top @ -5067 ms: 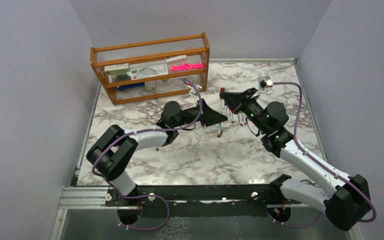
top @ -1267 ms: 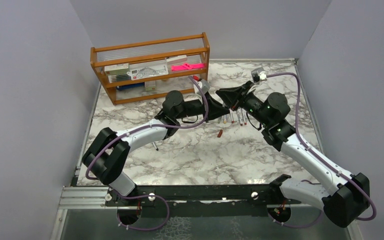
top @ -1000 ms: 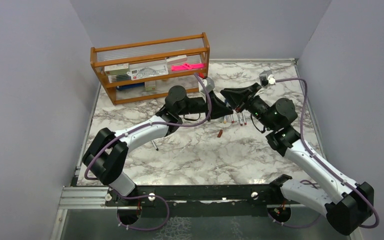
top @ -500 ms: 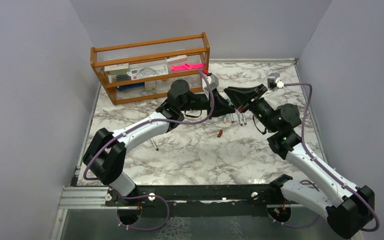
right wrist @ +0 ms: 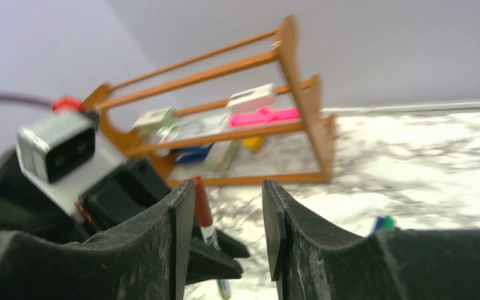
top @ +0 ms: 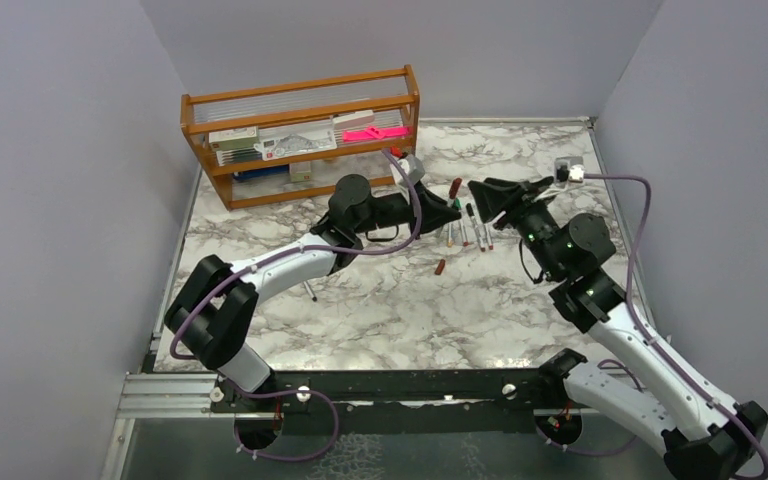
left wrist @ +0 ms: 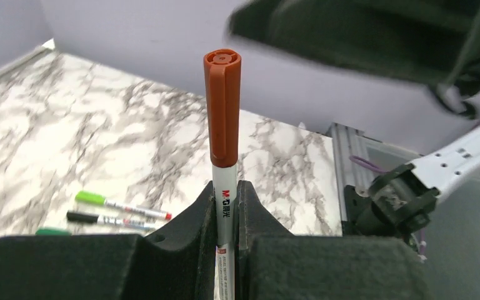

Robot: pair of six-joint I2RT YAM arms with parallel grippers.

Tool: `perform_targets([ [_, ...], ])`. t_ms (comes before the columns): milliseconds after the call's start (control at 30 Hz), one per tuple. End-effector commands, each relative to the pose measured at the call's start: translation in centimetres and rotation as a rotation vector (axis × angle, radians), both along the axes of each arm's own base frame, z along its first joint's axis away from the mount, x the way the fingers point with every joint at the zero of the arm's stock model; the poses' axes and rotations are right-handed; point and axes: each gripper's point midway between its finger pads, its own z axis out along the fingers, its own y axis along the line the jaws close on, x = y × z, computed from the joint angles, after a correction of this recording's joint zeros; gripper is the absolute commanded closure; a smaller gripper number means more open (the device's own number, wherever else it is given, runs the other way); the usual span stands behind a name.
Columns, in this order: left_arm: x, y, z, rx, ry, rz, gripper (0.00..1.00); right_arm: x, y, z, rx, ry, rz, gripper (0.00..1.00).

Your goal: Insert the pens into the pen caps

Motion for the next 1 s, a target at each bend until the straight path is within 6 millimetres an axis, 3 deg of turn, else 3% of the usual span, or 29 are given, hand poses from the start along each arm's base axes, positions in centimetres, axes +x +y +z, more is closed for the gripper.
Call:
perform_targets([
  [0, 2.5, 0.7, -3.5, 0.017, 0.066, 0.145, 1.00, 0.4, -6.9, 2.0, -0.012, -0.006, -0.342, 0.56],
  [133, 6.1, 0.9, -10.0, 0.131, 0.286, 0.328, 1.00, -0.3, -9.5, 1.0, -0.015, 0.002, -0.452, 0.57],
  [267, 8.5, 0.6, -15.8, 0.248, 0.495, 0.460, 1.00, -0.6, -9.6, -1.7, -0.030, 0.064, -0.448, 0.58],
  [400, 10.4, 0.9, -19.6, 0.420, 0.576, 0.630, 1.00, -0.7, -9.1, -4.0, -0.039, 0.129, -0.429, 0.59],
  [500, 11.6, 1.3, -21.2, 0.486, 0.648, 0.727, 1.00, -0.6, -8.7, -4.9, -0.050, 0.143, -0.409, 0.59],
  [633, 12.8, 0.2, -21.7, 0.494, 0.700, 0.747, 0.99, -0.4, -8.1, -5.7, -0.071, 0.161, -0.384, 0.60],
  [767, 13.1, -0.2, -22.5, 0.514, 0.728, 0.758, 0.75, -0.1, -7.7, -6.6, -0.087, 0.185, -0.372, 0.60],
  [967, 13.0, -0.5, -23.0, 0.518, 0.734, 0.735, 0.72, 0.0, -7.4, -7.7, -0.097, 0.206, -0.362, 0.60],
])
